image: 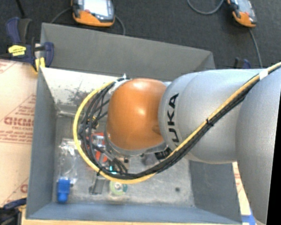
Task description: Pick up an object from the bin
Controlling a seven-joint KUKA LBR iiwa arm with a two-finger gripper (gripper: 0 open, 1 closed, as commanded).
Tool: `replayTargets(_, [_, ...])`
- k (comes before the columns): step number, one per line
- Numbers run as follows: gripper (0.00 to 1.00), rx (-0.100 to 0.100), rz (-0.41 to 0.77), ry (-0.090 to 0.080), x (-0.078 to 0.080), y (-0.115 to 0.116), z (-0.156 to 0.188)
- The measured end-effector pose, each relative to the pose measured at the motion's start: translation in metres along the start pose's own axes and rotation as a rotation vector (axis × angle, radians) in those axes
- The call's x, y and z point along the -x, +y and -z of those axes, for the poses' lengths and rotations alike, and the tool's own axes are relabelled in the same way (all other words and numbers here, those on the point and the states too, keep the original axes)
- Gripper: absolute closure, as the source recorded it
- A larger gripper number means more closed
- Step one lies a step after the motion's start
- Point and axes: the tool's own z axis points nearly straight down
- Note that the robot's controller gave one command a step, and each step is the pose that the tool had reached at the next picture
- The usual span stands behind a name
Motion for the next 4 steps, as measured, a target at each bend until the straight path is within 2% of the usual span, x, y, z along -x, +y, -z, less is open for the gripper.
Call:
replayTargets(1, [0.00, 0.004, 0.188, -0.025, 0.040, 0.035, -0.097])
replayTargets(2, [0.00, 0.004, 0.388, -0.032, 0.007, 0.057, -0.106])
replayTargets(3, [1.00, 0.008, 0.386, -0.040, 0.009, 0.059, -0.099])
replayTargets(4, [1.00, 0.009, 0.312, -0.023, 0.009, 0.057, -0.095])
